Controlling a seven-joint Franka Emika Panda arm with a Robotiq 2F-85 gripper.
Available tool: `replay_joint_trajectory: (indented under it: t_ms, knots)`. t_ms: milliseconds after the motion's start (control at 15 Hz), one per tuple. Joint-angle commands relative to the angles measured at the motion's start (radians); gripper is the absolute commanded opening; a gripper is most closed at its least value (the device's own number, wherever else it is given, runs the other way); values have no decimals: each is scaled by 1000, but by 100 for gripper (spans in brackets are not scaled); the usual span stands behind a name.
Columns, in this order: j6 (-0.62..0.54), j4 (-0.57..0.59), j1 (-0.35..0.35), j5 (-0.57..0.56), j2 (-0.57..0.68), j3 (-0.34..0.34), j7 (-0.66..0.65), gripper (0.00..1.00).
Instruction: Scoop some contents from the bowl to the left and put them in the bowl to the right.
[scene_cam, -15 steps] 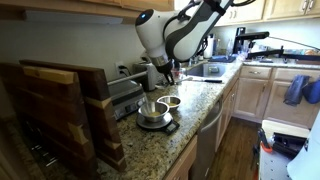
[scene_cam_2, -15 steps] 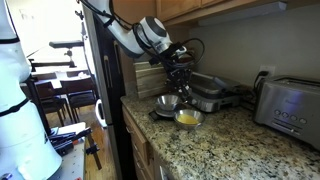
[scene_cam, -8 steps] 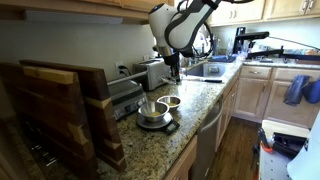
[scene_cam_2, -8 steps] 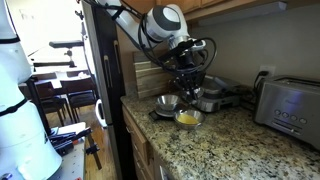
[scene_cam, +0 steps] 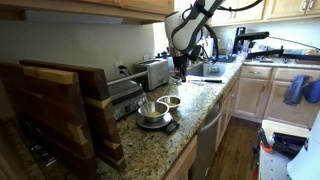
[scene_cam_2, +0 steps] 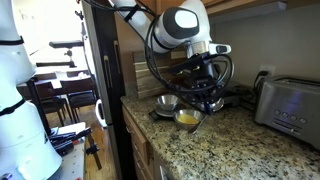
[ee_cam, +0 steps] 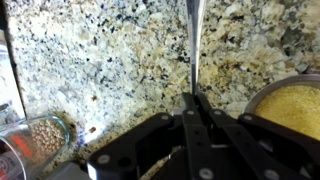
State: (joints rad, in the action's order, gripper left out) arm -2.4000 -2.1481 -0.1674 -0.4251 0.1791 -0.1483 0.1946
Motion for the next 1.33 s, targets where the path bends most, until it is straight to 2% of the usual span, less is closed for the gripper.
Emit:
replay_joint_trajectory:
  t_ms: [0,467,933,1267]
  knots:
    - [-28,75,-27,92,92,-12,21,3]
    - [-13,212,-76,225,245,-1,63,3]
    - [20,301,-132,301,352,24,178,3]
    - [35,343,-140,309,405,25,208,3]
